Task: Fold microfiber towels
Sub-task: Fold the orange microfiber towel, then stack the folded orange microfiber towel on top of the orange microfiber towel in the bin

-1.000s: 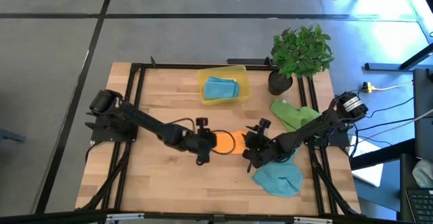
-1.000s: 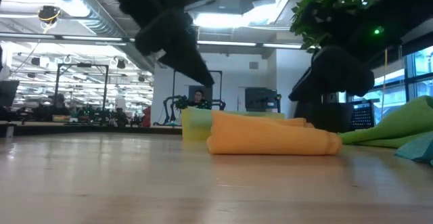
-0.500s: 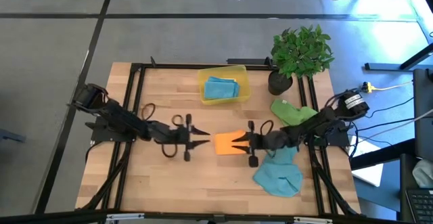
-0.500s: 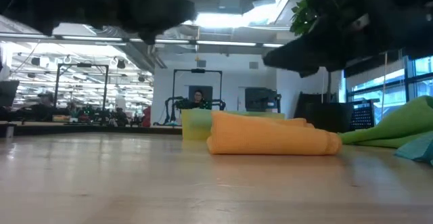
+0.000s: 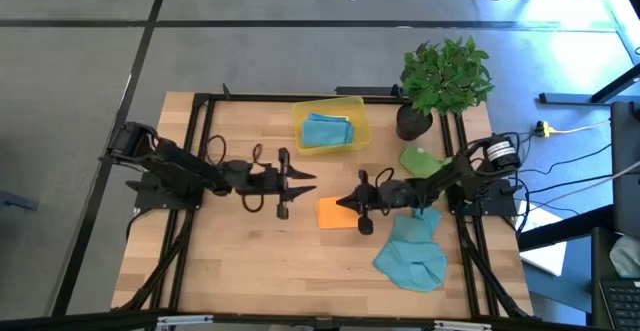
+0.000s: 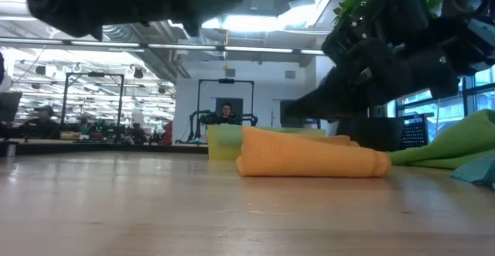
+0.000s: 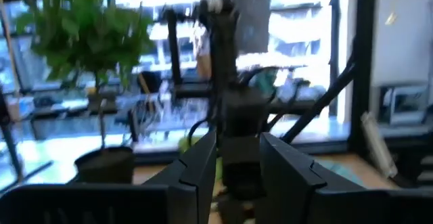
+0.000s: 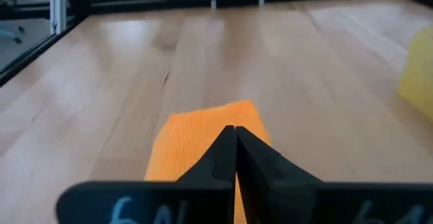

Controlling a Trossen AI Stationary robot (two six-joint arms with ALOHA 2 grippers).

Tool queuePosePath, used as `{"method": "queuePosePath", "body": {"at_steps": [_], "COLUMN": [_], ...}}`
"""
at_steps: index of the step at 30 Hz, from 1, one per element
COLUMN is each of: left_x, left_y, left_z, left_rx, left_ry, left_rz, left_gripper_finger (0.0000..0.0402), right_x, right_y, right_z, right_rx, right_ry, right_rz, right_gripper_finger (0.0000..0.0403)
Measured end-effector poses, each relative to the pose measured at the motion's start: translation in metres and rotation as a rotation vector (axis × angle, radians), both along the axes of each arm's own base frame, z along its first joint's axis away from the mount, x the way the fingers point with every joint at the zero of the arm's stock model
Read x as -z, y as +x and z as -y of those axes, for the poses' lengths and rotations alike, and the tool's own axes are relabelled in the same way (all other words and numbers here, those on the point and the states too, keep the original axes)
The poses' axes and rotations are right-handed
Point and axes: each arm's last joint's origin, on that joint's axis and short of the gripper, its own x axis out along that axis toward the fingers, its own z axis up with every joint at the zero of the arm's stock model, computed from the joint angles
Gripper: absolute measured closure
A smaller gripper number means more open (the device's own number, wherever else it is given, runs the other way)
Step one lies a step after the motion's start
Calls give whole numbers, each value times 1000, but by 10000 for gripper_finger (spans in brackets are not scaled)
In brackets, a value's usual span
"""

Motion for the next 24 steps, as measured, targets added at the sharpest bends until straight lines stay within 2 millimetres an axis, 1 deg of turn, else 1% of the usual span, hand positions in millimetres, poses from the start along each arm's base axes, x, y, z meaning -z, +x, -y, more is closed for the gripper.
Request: {"method": "queuePosePath", "body": {"at_steps": [4, 8, 11, 14, 17, 19, 24], "left_x": [1, 2, 4, 7, 10, 10, 15], "left_y": [7, 10, 11, 11, 11, 11, 11], "left_z": [-10, -18, -21, -24, -25, -27, -29], "left_rx": [-30, -43, -16, -9, -12, -17, -20], "left_ry": [10, 13, 21, 23, 25, 24, -4], "left_rz": [-69, -105, -121, -148, -178, -183, -237], "left_gripper_finger": [297, 297, 297, 297, 297, 297, 297], "right_x": [11, 24, 34, 38, 35, 27, 6], "right_y": [1, 1, 1, 1, 3, 4, 4], "right_z": [0, 7, 12, 14, 14, 14, 12], "right_rx": [15, 124, 160, 169, 192, 201, 166], "right_ry": [27, 43, 65, 71, 100, 119, 77], "right_rz": [-42, -85, -118, -117, -81, -32, 40], "right_gripper_finger": [398, 396, 396, 396, 396, 396, 389]}}
